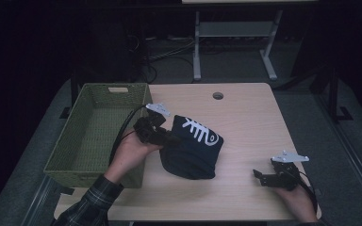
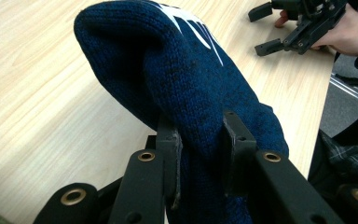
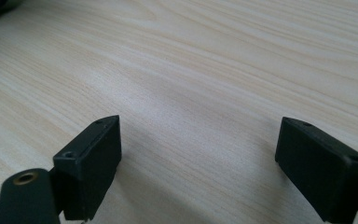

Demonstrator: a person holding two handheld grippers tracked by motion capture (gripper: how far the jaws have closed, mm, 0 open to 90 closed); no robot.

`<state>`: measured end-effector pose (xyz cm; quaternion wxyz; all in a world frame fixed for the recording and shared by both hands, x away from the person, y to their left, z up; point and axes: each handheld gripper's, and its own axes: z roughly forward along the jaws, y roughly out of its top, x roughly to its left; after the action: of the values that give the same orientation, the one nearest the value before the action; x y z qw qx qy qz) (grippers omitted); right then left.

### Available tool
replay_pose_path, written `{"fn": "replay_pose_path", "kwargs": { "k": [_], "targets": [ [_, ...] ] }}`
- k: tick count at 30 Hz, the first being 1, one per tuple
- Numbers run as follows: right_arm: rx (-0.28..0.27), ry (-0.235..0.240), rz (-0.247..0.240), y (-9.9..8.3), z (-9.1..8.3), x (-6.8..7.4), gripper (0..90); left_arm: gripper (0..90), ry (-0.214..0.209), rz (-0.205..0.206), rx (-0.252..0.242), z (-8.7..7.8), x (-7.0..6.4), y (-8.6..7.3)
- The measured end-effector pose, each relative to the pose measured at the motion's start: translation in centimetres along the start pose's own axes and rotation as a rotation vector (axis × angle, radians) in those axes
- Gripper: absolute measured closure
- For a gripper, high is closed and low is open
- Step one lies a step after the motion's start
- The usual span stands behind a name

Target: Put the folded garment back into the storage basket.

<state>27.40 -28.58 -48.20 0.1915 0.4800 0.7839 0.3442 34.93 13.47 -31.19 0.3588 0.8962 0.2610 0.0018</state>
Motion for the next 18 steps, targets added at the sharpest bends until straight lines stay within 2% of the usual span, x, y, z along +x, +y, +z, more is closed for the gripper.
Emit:
{"fn": "replay_pose_path", "kwargs": {
  "k": [9, 18],
  "targets": [
    [-0.002, -0.002, 0.001, 0.0, 0.0, 0.0, 14.5, 72.4, 0.029, 0.007, 0.014, -2.6, 0.6, 0.5],
    [-0.002, -0.004, 0.003, 0.0, 0.0, 0.0, 14.7, 72.5, 0.059, 0.003, -0.007, -5.6, 0.9, 1.1]
  ]
}}
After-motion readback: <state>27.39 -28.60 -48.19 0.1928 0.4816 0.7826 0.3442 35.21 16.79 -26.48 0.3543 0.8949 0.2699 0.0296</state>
